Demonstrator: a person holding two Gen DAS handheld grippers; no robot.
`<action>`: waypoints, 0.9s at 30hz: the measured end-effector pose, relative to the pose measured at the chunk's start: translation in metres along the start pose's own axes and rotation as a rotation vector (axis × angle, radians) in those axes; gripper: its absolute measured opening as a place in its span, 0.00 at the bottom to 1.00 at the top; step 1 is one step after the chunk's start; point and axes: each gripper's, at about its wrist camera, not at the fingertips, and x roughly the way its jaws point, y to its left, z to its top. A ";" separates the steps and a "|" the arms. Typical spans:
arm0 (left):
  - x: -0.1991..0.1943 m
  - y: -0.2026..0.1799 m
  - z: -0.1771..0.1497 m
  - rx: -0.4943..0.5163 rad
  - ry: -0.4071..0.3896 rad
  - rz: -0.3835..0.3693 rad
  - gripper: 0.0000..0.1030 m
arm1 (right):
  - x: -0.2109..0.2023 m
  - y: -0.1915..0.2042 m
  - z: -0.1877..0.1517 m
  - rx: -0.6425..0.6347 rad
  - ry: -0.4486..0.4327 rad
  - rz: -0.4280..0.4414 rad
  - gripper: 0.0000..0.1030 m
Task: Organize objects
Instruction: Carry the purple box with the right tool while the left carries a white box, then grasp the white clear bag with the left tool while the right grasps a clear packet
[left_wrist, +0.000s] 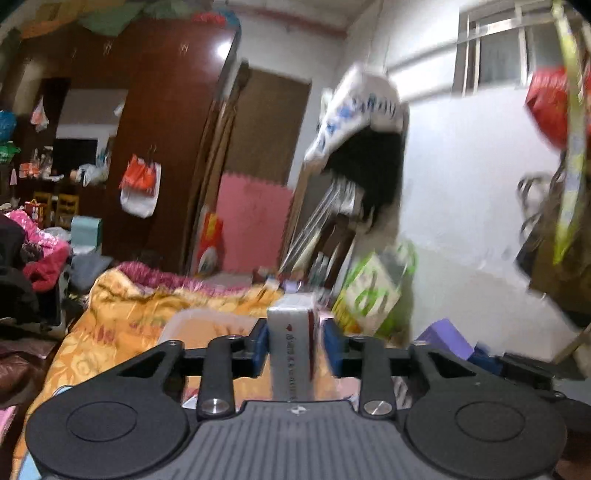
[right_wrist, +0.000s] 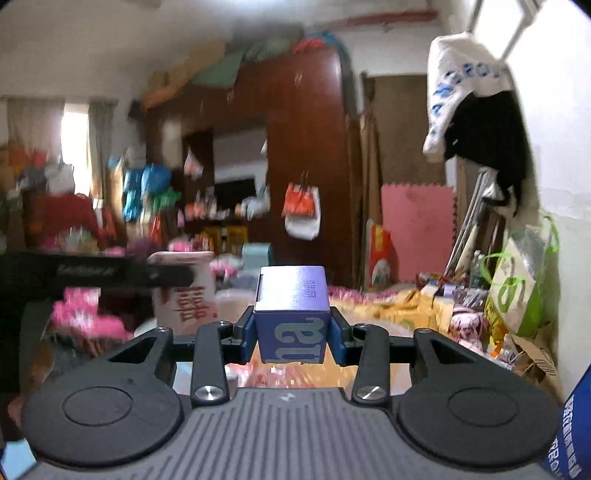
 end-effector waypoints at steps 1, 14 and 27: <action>0.008 0.000 -0.001 0.010 0.031 0.018 0.62 | 0.003 0.000 -0.004 -0.005 0.016 0.000 0.61; -0.075 0.038 -0.092 0.184 0.069 0.186 0.80 | -0.062 -0.012 -0.104 0.044 0.092 0.047 0.91; -0.013 0.084 -0.131 0.022 0.326 0.185 0.70 | -0.040 -0.004 -0.140 0.030 0.267 0.119 0.64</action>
